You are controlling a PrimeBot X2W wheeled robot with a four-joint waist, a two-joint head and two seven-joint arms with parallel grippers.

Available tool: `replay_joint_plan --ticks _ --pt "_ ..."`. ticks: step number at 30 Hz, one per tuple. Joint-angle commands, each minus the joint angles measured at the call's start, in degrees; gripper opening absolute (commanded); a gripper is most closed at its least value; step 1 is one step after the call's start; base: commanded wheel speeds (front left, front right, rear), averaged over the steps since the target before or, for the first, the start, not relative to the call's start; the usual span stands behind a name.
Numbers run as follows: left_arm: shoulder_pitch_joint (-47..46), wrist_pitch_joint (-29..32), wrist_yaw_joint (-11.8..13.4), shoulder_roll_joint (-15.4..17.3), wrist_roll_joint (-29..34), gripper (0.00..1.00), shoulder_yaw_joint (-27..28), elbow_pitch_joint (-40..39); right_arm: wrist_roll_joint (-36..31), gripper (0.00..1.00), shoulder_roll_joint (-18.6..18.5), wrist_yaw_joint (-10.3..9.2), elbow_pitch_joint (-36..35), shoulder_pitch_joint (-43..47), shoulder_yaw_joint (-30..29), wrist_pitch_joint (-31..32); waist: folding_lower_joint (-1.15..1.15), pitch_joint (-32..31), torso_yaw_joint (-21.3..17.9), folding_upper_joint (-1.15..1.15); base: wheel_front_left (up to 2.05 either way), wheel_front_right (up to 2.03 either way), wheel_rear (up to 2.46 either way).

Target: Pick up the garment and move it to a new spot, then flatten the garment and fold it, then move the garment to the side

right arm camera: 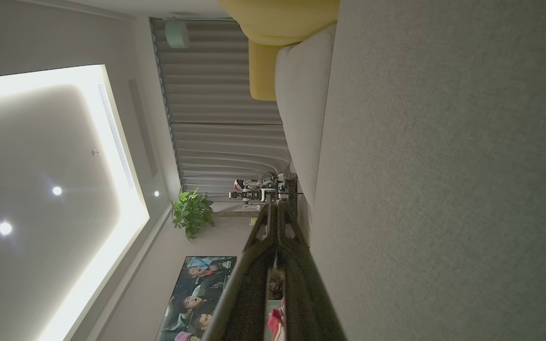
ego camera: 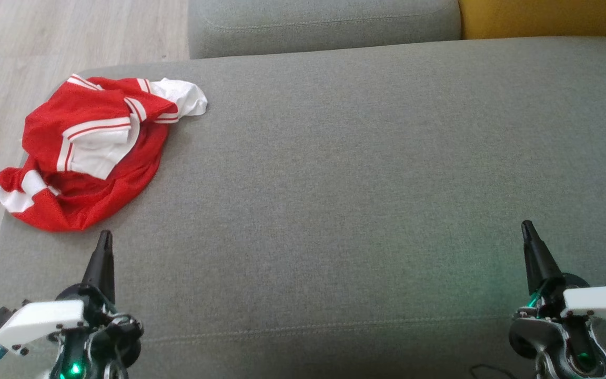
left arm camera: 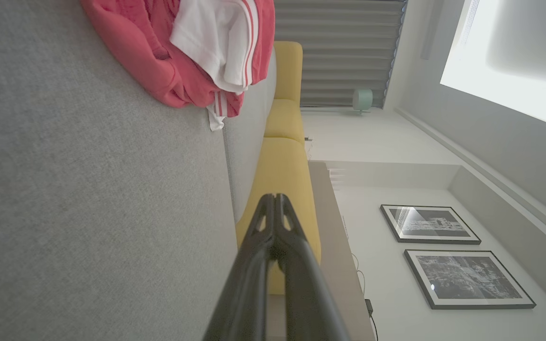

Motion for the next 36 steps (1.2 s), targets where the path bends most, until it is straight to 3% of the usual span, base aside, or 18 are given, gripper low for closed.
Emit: replay_joint_plan --ticks 1,8,9,14,24,36 --pt "-3.2 0.4 -0.4 0.5 0.7 0.0 2.0 -1.5 0.3 0.0 -0.7 0.02 -1.9 -2.9 1.1 0.2 0.0 0.0 0.0 0.0 0.0 0.0 0.0" --pt "-3.2 0.4 -0.4 0.5 0.7 0.0 2.0 -1.5 0.3 0.0 -0.7 0.02 -1.9 -2.9 1.1 0.2 0.0 0.0 0.0 0.0 0.0 0.0 0.0" --pt "0.0 0.0 0.0 0.0 0.0 1.0 0.0 0.0 0.0 1.0 0.0 0.0 0.0 0.0 0.0 0.0 0.0 0.0 0.0 0.0 0.0 0.0 0.0" --pt "2.7 -0.1 0.1 -0.7 -0.1 1.0 -0.2 4.0 0.0 1.0 0.2 0.02 4.1 2.4 0.5 0.0 0.0 0.0 0.0 0.0 0.0 0.0 0.0" --pt "2.5 -1.7 0.1 -0.5 0.8 1.0 -2.0 2.7 -0.8 1.0 0.1 0.02 3.1 1.9 2.3 -1.7 0.0 0.1 0.0 0.0 0.0 0.0 0.0" --pt "2.2 -3.6 0.0 -0.5 11.1 1.0 -2.2 0.0 -10.8 1.0 0.0 0.02 1.2 1.3 3.5 -3.6 0.0 0.2 0.2 0.0 0.0 0.0 0.0"
